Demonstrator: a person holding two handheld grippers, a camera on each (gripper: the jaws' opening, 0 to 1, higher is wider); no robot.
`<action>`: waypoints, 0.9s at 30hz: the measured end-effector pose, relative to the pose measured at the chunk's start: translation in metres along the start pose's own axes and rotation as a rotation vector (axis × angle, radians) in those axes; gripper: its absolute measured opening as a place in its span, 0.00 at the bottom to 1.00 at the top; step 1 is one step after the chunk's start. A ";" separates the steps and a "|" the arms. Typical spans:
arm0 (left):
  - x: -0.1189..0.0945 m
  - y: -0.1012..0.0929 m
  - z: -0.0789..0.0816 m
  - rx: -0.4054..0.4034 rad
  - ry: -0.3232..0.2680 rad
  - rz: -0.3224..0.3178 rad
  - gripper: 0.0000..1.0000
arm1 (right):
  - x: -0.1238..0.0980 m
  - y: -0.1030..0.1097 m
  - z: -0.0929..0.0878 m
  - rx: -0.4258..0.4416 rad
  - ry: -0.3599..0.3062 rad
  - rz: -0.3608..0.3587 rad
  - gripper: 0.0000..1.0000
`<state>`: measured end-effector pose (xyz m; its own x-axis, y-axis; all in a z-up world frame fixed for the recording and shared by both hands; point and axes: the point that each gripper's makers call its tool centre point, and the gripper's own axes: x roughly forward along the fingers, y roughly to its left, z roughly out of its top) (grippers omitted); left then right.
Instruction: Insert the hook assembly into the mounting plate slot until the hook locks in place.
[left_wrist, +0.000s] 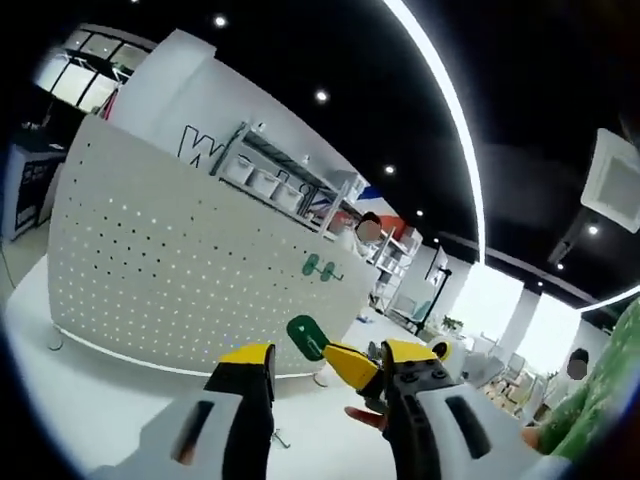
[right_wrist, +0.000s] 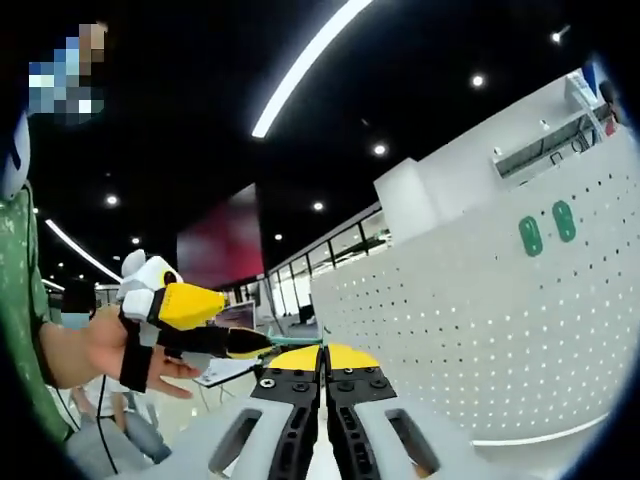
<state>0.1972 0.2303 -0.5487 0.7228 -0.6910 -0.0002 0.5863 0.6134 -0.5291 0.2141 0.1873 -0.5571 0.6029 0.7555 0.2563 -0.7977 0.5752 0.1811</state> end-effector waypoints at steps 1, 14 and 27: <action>0.000 0.000 0.000 -0.005 -0.001 -0.002 0.39 | 0.000 0.001 0.001 -0.007 -0.002 0.002 0.00; 0.012 -0.003 0.003 -0.162 -0.055 -0.029 0.30 | 0.002 0.015 0.013 -0.028 -0.047 0.003 0.00; 0.013 -0.003 0.007 -0.221 -0.090 -0.040 0.14 | 0.003 0.020 0.018 -0.042 -0.062 0.010 0.00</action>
<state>0.2072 0.2223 -0.5415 0.7363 -0.6700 0.0946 0.5277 0.4812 -0.7000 0.1997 0.1959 -0.5358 0.5917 0.7415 0.3163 -0.8021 0.5810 0.1383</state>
